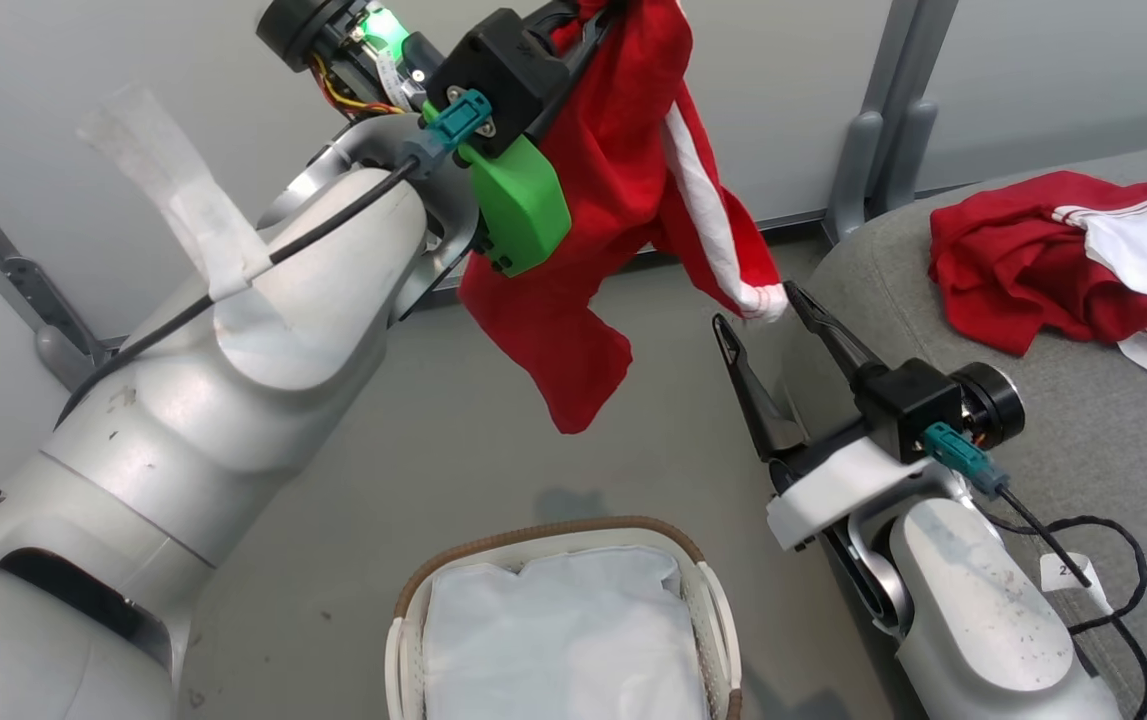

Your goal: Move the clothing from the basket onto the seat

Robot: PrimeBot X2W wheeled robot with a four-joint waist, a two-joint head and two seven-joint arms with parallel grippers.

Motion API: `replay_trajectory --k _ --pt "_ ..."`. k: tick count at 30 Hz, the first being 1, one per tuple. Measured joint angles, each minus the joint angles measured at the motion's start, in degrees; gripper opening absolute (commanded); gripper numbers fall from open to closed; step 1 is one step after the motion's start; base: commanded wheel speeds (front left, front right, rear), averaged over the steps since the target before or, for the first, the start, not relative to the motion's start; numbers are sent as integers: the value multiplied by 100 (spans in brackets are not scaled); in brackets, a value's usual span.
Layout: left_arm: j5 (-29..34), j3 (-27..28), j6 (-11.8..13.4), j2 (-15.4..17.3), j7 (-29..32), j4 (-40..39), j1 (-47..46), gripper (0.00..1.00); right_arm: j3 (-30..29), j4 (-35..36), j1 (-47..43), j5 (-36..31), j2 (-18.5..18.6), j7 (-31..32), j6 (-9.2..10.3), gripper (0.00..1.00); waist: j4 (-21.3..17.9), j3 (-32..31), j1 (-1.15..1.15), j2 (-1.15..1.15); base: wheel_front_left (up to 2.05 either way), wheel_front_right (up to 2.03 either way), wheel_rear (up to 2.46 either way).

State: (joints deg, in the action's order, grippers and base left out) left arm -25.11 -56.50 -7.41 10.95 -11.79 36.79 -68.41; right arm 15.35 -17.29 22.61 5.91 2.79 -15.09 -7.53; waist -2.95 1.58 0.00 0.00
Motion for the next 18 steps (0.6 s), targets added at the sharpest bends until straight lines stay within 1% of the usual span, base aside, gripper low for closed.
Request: replay_trajectory --k 8,12,13,14,16,18 --pt "-133 -233 -8 -109 5 -157 -32 0 -86 -441 529 -464 -2 0 0 100 192 -54 0 0 0 0 0" --pt "-258 -328 -8 -151 -14 -279 -31 0 -181 -725 784 -558 0 0 0 100 296 -76 0 0 0 0 0" --pt "-274 -347 -8 -160 -15 -296 -30 0 -185 -780 834 -571 0 0 0 65 318 -81 0 0 0 0 0" --pt "-300 -367 -8 -167 -33 -310 -27 0 -185 -828 901 -595 1 0 0 40 342 -87 0 0 0 0 0" --pt "-319 -403 -8 -166 -38 -324 -14 0 -165 -896 1028 -611 -1 0 0 2 386 -100 0 0 0 0 0" --pt "-353 -422 -8 -164 -45 -327 28 0 -125 -975 1094 -611 0 0 0 0 415 -115 0 0 0 0 0"
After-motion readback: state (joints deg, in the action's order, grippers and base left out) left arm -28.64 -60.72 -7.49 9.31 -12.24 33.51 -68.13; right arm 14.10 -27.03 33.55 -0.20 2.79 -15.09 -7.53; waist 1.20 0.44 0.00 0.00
